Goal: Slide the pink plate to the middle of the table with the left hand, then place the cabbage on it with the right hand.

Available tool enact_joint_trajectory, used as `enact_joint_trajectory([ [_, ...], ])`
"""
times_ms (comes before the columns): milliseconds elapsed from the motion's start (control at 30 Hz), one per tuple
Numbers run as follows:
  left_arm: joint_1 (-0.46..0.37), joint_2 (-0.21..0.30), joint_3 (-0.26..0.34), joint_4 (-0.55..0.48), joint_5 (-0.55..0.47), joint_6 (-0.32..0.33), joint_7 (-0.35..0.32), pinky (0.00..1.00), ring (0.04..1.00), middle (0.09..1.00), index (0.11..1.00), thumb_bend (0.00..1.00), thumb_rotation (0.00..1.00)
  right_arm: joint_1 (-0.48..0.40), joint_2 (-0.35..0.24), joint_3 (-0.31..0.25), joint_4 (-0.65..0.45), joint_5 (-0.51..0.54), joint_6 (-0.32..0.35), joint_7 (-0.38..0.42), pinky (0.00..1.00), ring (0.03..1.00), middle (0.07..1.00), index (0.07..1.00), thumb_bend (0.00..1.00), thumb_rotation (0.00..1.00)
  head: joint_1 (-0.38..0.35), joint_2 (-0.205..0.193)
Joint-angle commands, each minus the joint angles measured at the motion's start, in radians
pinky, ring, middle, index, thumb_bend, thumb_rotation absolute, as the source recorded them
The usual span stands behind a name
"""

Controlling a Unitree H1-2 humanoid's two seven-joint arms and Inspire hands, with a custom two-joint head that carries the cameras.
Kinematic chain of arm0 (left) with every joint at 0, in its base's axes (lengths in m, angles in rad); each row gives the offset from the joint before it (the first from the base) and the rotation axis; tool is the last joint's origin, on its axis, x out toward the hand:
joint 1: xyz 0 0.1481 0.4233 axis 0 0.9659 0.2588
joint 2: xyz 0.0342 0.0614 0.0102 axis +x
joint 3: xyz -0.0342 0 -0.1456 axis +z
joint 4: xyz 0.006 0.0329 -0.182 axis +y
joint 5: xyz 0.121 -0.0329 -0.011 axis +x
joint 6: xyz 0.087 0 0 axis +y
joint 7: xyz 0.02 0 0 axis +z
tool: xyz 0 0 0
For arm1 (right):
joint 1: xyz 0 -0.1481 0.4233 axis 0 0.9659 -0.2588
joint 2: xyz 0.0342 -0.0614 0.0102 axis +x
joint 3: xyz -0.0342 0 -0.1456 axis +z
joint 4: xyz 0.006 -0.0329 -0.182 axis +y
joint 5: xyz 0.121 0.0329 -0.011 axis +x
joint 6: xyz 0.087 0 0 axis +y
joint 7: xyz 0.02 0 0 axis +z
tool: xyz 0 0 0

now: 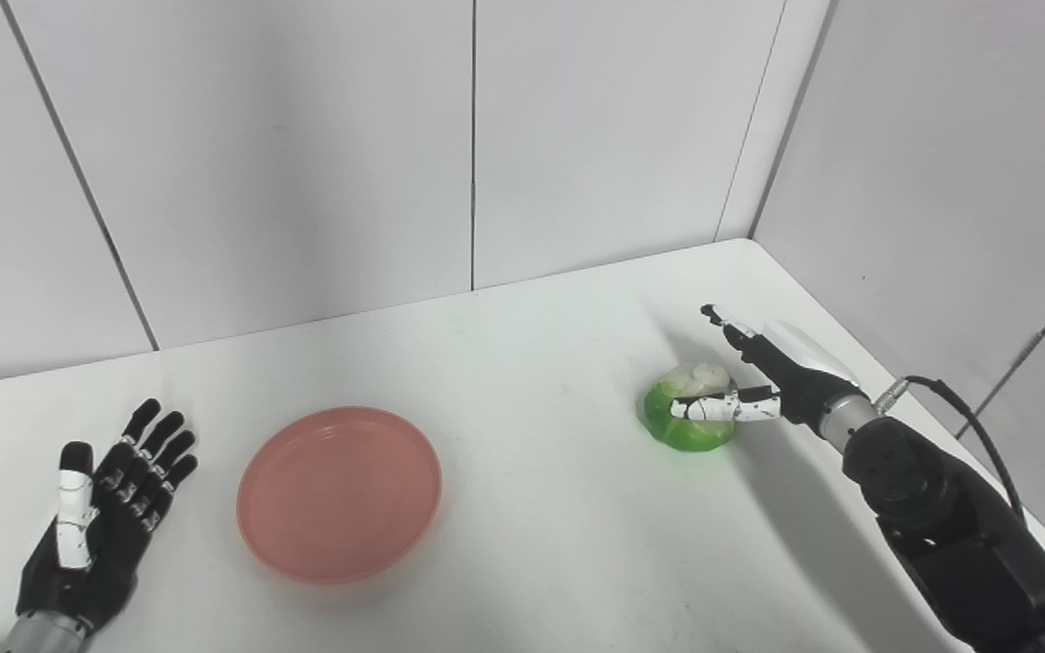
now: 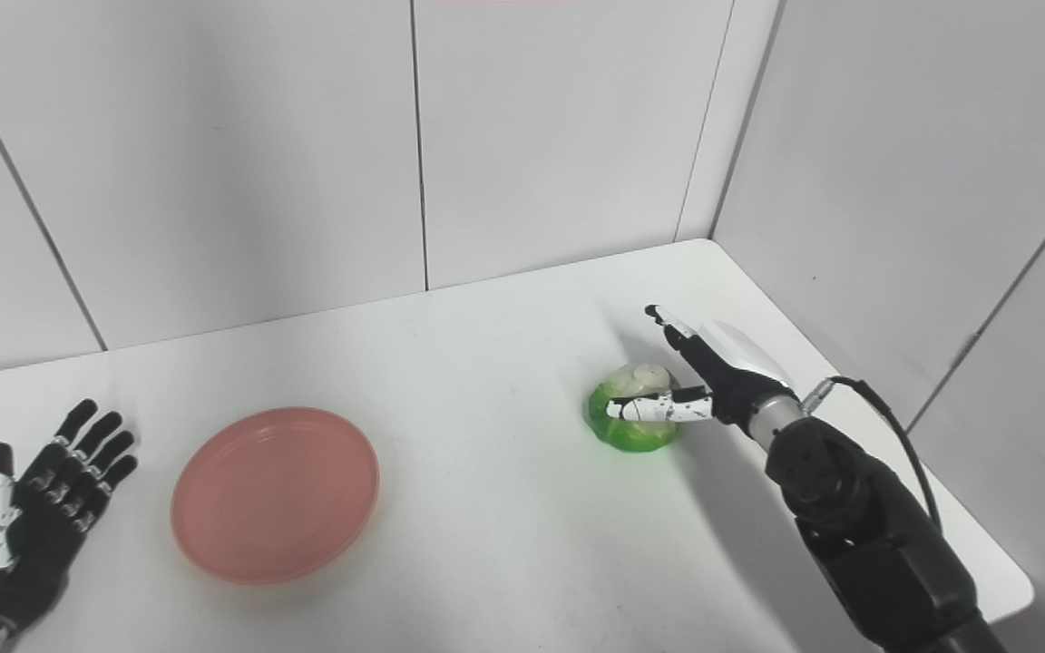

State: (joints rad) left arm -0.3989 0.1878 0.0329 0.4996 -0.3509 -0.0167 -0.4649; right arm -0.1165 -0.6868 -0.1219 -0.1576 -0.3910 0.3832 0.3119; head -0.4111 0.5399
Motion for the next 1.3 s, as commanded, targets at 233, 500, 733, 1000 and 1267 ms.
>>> enact_joint_trajectory([
  [233,0.064,0.011,-0.012,0.021,0.029,0.075,0.024,0.98,0.968,0.973,0.968,0.88,0.96,-0.032,-0.044,0.016,0.023,-0.015,-0.021,-0.017,0.85,0.939,0.97,0.991,1.0,0.61,0.001,0.008],
  [500,0.07,0.011,-0.012,0.005,0.024,0.091,0.033,0.98,0.967,0.972,0.967,0.88,0.96,-0.068,-0.039,0.045,0.077,0.02,-0.042,0.0,0.87,0.956,0.981,0.991,1.0,0.58,0.002,0.014],
  [733,0.072,0.012,-0.015,-0.001,0.027,0.092,0.036,0.98,0.966,0.97,0.966,0.89,0.96,-0.109,-0.02,0.08,0.117,0.029,-0.026,-0.006,0.87,0.95,0.969,0.986,1.0,0.56,0.007,0.017],
  [1000,0.071,0.013,-0.018,-0.002,0.028,0.097,0.038,0.99,0.974,0.971,0.97,0.89,0.97,-0.137,-0.007,0.112,0.159,0.017,-0.044,-0.019,0.87,0.959,0.978,0.98,1.0,0.55,0.011,0.019],
  [1267,0.077,0.009,-0.018,-0.027,0.02,0.112,0.045,0.99,0.969,0.97,0.966,0.89,0.96,-0.139,0.004,0.113,0.197,0.013,-0.127,-0.083,0.73,0.744,0.742,0.745,0.95,0.11,0.015,0.021],
])
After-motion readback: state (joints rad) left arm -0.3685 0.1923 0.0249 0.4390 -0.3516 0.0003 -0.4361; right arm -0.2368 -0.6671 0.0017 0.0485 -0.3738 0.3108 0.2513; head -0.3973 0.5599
